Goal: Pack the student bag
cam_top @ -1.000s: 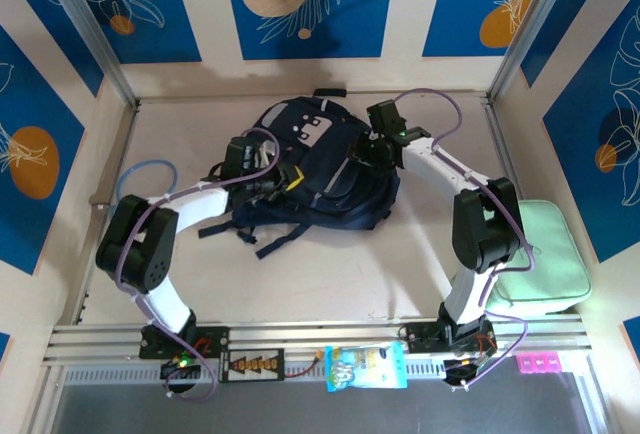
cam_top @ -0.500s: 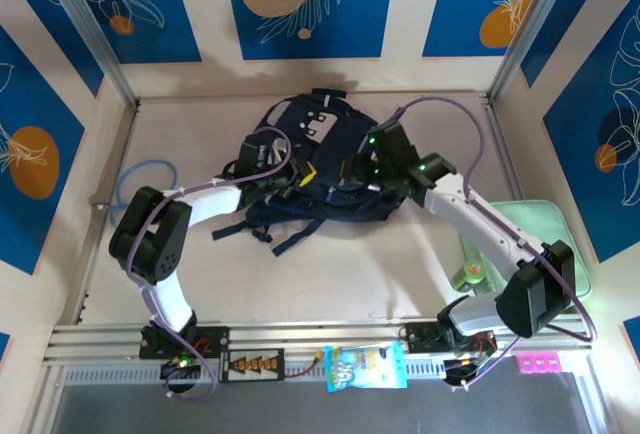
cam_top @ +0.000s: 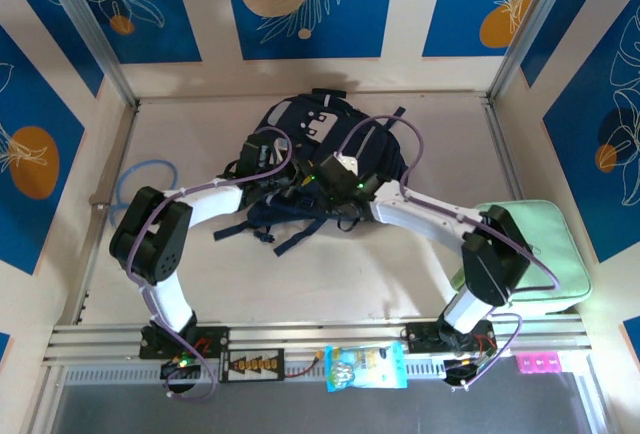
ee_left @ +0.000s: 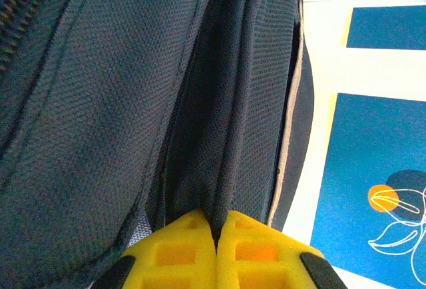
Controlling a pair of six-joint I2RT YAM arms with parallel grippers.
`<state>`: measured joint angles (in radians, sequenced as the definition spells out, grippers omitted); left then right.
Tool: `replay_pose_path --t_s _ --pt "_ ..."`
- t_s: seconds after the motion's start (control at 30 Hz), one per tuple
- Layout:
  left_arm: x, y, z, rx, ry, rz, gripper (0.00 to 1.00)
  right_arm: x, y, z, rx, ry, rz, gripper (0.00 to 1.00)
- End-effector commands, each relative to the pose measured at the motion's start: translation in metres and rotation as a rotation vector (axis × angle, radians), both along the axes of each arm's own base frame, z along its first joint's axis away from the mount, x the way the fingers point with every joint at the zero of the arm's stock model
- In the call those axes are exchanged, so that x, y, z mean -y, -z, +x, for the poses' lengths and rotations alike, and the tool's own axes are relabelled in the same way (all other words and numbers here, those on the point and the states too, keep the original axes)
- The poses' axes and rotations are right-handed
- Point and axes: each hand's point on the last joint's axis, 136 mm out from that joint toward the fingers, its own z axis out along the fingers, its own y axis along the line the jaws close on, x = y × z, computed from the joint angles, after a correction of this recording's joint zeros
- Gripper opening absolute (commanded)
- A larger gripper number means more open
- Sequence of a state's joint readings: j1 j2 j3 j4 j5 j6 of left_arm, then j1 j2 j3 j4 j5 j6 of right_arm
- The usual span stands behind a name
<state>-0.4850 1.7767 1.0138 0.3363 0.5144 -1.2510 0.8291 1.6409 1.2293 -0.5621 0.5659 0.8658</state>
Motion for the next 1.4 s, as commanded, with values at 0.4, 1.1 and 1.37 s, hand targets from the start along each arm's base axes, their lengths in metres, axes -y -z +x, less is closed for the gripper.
replay_pose_path --t_s 0.4,1.1,1.37 --pt "0.015 -0.053 0.0 0.14 0.036 -0.075 0.0 -0.003 0.008 0.041 0.042 0.121 -0.068 0.31" --pt "-0.004 -0.036 0.006 0.128 0.011 -0.018 0.0 0.066 0.011 0.016 0.028 0.086 -0.044 0.14" --pt "-0.003 -0.039 0.006 0.133 0.016 -0.023 0.0 0.039 0.009 0.029 0.051 -0.076 -0.02 0.2"
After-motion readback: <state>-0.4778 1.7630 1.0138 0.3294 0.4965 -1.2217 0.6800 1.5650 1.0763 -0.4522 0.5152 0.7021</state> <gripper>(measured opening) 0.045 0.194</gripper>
